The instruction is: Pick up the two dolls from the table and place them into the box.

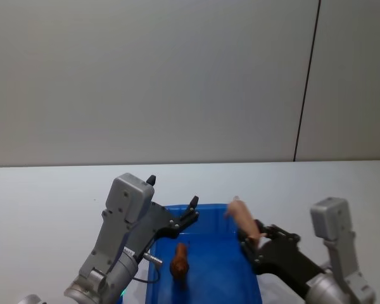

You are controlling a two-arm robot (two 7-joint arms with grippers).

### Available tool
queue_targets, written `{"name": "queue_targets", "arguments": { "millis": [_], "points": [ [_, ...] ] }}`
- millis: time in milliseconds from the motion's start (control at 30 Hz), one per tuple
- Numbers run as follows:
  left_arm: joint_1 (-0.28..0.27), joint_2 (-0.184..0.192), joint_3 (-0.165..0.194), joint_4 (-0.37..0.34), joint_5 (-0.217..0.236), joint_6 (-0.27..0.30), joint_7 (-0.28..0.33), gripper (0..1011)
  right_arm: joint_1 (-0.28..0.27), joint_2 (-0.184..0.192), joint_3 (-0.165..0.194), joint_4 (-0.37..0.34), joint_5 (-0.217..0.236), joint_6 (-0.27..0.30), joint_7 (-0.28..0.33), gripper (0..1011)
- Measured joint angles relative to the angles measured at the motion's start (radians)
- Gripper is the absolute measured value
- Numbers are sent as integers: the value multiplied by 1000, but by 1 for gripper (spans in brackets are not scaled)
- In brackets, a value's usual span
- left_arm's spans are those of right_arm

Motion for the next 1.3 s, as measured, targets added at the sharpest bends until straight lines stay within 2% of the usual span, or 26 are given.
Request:
{"name": "queue_targets", "arguments": {
  "millis": [100,300,333,367,600,633,833,933,1300],
  "points": [
    [0,0,0,0,0,0,0,1001,34,-22,-10,41,8,-5,49,361],
    [0,0,0,0,0,0,0,1001,78,-50,-22,97,20,-7,96,392],
    [0,0,0,0,0,0,0,1001,87,-56,-25,109,22,-7,106,450],
    [0,0,0,0,0,0,0,1001,91,-59,-26,114,23,-7,110,450],
    [0,0,0,0,0,0,0,1001,119,-77,-35,150,28,10,119,678],
    [0,0,0,0,0,0,0,1001,122,-79,-36,154,28,16,115,736],
    [0,0,0,0,0,0,0,1001,125,-82,-38,155,20,37,84,876],
    [0,0,0,0,0,0,0,1001,119,-79,-38,143,11,47,58,989],
    [0,0,0,0,0,0,0,1001,68,-48,-29,59,-18,69,-54,1001]
  ]
}}
